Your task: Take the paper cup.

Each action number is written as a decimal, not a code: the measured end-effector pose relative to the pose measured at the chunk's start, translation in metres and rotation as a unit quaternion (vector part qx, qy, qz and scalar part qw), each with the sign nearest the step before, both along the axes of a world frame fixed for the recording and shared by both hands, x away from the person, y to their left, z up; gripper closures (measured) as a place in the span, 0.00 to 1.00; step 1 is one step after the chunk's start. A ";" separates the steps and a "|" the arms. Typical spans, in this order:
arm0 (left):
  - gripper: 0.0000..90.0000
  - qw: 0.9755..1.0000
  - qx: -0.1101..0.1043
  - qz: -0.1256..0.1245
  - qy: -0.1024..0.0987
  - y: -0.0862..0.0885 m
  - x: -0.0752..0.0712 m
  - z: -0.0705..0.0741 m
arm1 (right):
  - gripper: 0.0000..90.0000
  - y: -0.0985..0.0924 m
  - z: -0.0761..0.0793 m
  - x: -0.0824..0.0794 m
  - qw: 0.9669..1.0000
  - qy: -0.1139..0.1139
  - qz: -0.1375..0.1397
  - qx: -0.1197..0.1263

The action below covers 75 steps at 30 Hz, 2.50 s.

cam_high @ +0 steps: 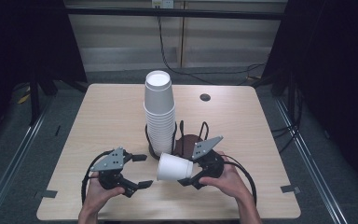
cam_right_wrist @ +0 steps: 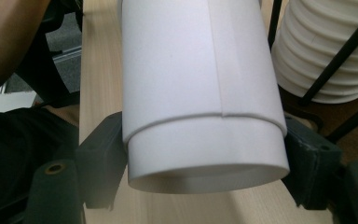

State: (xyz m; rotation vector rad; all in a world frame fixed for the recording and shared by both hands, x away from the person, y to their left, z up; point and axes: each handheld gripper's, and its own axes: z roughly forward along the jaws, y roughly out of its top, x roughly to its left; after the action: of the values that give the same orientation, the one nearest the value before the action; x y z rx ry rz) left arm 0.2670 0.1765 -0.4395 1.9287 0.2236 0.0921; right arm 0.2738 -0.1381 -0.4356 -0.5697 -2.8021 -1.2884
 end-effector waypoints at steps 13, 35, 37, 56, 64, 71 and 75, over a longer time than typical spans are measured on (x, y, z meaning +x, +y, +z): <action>0.17 0.999 -0.025 0.020 0.001 0.001 -0.002 -0.009 | 0.28 0.000 -0.008 -0.006 0.998 -0.023 -0.009 0.063; 0.17 0.998 -0.053 0.017 0.008 -0.008 0.001 -0.014 | 0.28 -0.007 -0.029 -0.011 0.988 -0.025 -0.019 0.152; 0.17 0.998 -0.060 0.015 0.010 -0.009 0.001 -0.015 | 0.28 -0.007 -0.030 -0.012 0.988 -0.026 -0.017 0.154; 0.10 0.999 -0.051 0.007 0.019 -0.027 0.008 -0.017 | 0.28 -0.002 -0.030 -0.014 0.988 -0.033 -0.001 0.152; 0.04 0.998 -0.050 -0.001 0.025 -0.033 0.009 -0.020 | 0.28 0.001 -0.028 -0.016 0.989 -0.036 0.005 0.144; 0.04 0.998 -0.051 -0.005 0.027 -0.037 0.009 -0.019 | 0.28 0.003 -0.030 -0.016 0.989 -0.033 0.012 0.145; 0.04 0.998 -0.048 -0.008 0.026 -0.038 0.009 -0.020 | 0.28 0.004 -0.030 -0.016 0.989 -0.035 0.016 0.144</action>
State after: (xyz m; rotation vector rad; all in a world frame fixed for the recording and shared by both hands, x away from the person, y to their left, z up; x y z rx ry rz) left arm 0.2756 0.1381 -0.4594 1.8392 0.2438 0.0199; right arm 0.2580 -0.1336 -0.4653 -0.4733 -2.5926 -1.6946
